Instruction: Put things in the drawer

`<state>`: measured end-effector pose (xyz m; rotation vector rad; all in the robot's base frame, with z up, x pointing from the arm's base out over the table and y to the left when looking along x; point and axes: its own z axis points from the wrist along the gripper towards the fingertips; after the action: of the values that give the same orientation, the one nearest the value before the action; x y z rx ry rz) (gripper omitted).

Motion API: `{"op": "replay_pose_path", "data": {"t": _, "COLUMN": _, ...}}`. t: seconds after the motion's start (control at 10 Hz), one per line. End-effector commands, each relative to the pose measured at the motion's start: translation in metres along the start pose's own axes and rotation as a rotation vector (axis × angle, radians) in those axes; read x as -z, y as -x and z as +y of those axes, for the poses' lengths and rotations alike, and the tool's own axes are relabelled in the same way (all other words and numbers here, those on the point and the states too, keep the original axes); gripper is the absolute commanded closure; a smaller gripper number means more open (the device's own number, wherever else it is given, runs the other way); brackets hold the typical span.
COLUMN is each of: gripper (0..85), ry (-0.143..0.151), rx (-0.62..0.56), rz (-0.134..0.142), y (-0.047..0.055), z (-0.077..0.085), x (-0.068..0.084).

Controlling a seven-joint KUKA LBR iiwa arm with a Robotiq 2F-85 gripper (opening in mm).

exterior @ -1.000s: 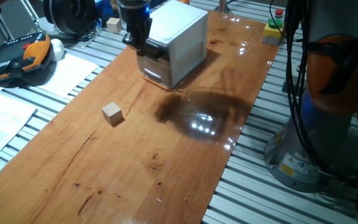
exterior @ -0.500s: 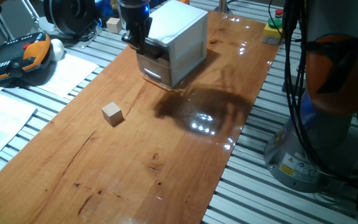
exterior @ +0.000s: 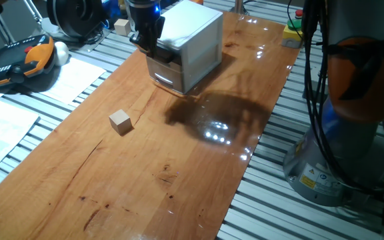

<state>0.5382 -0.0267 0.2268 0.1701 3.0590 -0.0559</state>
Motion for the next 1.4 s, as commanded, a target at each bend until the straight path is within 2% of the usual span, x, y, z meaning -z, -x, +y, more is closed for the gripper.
{"op": "replay_pose_path", "data": {"t": 0.0, "gripper": 51.0, "ry": 0.002, "rx": -0.027, "rz": 0.006, "y": 0.001, "z": -0.001, "x": -0.001}}
{"op": "replay_pose_path", "data": {"t": 0.2, "gripper": 51.0, "ry": 0.0, "rx": -0.04, "rz": 0.007, "y": 0.004, "z": -0.009, "x": 0.0}}
{"op": "replay_pose_path", "data": {"t": 0.3, "gripper": 34.0, "ry": 0.013, "rx": -0.04, "rz": 0.017, "y": 0.008, "z": -0.015, "x": -0.001}}
{"op": "replay_pose_path", "data": {"t": 0.6, "gripper": 34.0, "ry": -0.011, "rx": -0.032, "rz": -0.003, "y": 0.015, "z": -0.022, "x": -0.011}}
{"op": "replay_pose_path", "data": {"t": 0.7, "gripper": 51.0, "ry": -0.017, "rx": -0.034, "rz": -0.006, "y": 0.017, "z": -0.022, "x": -0.015}}
{"op": "replay_pose_path", "data": {"t": 0.9, "gripper": 51.0, "ry": -0.018, "rx": -0.03, "rz": -0.007, "y": 0.021, "z": -0.027, "x": -0.024}}
{"op": "replay_pose_path", "data": {"t": 1.3, "gripper": 51.0, "ry": -0.03, "rx": -0.012, "rz": -0.01, "y": 0.018, "z": -0.035, "x": -0.018}}
